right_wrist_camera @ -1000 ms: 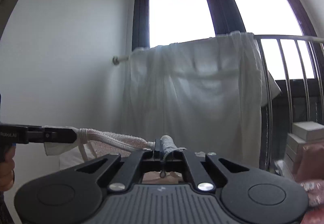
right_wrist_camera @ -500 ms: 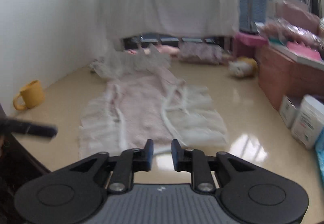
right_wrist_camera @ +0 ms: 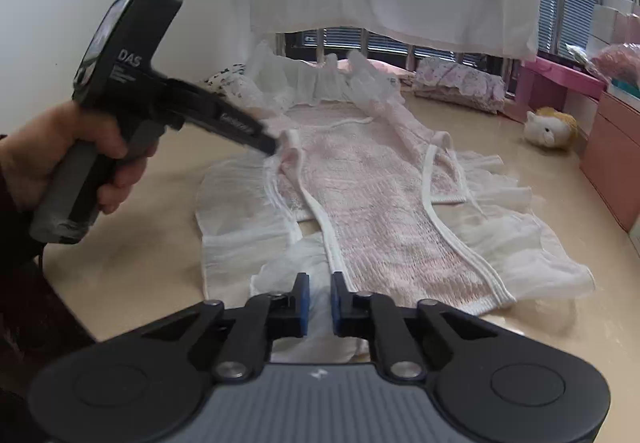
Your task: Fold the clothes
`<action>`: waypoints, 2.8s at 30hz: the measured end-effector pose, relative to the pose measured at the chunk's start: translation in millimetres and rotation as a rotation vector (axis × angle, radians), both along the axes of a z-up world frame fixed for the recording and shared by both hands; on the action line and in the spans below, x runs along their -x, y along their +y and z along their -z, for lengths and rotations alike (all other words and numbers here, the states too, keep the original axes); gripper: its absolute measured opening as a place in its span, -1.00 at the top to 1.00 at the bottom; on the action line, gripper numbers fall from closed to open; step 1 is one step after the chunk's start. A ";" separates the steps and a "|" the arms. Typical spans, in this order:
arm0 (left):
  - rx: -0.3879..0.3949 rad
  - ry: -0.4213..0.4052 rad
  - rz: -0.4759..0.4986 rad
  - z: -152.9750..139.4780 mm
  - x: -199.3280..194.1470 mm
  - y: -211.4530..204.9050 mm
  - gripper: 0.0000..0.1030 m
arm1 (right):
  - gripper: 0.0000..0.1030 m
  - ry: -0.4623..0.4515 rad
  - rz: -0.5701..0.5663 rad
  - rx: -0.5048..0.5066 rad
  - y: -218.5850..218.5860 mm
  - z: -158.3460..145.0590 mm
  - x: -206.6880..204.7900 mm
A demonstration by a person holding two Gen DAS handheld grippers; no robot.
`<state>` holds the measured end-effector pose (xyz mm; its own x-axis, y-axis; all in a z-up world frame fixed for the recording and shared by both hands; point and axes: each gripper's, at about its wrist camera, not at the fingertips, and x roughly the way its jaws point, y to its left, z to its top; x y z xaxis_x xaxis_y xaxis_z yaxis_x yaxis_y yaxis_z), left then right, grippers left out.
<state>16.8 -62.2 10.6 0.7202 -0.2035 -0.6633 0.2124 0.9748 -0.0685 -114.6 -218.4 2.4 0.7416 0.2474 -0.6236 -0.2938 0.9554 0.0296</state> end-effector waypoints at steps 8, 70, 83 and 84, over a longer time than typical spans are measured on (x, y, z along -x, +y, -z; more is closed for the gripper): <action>0.303 0.062 0.141 -19.1 85.0 3.7 0.91 | 0.63 0.012 0.281 0.064 -86.0 -6.8 -1.2; 0.054 0.049 0.119 -81.1 3.4 64.9 0.01 | 0.38 -0.006 -0.056 -0.223 -20.0 -91.5 -100.9; -0.084 -0.045 -0.199 4.6 -55.2 74.7 0.01 | 0.98 0.104 0.199 -0.180 -10.0 -7.5 -220.4; -0.075 -0.047 -0.209 4.0 -54.5 74.3 0.01 | 0.97 0.094 0.218 -0.203 -14.6 -3.3 -220.8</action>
